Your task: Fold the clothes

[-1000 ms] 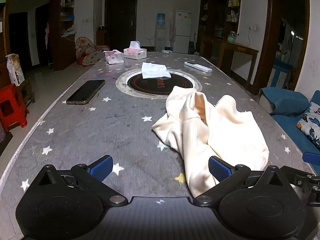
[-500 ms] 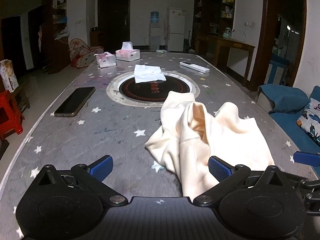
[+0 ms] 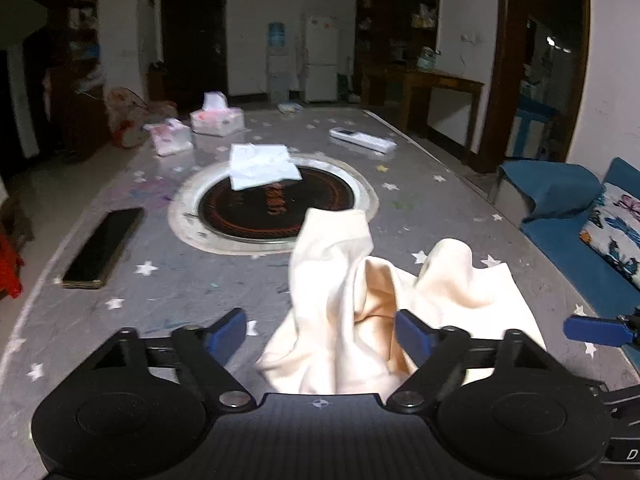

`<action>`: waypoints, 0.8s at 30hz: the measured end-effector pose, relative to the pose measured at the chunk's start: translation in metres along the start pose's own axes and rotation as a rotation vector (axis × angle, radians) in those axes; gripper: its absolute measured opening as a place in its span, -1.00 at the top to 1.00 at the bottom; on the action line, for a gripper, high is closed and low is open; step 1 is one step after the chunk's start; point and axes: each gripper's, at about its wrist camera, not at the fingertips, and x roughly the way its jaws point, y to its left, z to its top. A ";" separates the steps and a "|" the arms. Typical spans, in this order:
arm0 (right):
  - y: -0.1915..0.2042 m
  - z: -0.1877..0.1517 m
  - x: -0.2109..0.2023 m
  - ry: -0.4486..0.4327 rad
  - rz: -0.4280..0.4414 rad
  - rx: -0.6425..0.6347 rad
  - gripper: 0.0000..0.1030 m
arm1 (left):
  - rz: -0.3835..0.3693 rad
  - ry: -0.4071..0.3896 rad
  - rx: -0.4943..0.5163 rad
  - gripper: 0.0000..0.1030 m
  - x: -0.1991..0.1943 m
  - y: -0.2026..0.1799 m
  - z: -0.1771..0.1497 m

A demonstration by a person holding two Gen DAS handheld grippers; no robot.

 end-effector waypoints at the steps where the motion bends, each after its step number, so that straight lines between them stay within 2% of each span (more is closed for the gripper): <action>1: 0.001 0.003 0.003 -0.002 0.001 -0.007 -0.39 | -0.006 0.015 -0.003 -0.24 0.006 0.002 0.000; 2: 0.001 0.005 0.005 -0.004 0.001 -0.013 -0.38 | -0.013 0.031 -0.006 -0.14 0.011 0.005 0.001; 4: 0.003 0.012 0.011 -0.006 0.008 -0.023 -0.35 | -0.032 0.052 -0.007 0.45 0.016 0.009 -0.002; 6: 0.003 0.018 0.018 -0.007 0.019 -0.030 -0.33 | -0.062 0.068 -0.021 0.70 0.017 0.015 -0.006; 7: 0.004 0.020 0.021 -0.004 0.026 -0.032 -0.31 | -0.071 0.069 -0.028 0.77 0.016 0.018 -0.008; 12: 0.018 0.033 0.047 0.021 0.085 -0.068 -0.24 | -0.081 0.054 -0.049 0.85 0.006 0.027 -0.018; 18: 0.040 0.039 0.078 0.056 0.128 -0.124 -0.06 | -0.085 0.045 -0.060 0.86 0.000 0.035 -0.021; 21: 0.045 0.039 0.091 0.077 0.118 -0.147 0.26 | -0.088 0.048 -0.058 0.85 0.001 0.037 -0.021; 24: 0.041 0.039 0.091 0.077 0.102 -0.149 0.60 | -0.087 0.045 -0.045 0.76 0.002 0.035 -0.018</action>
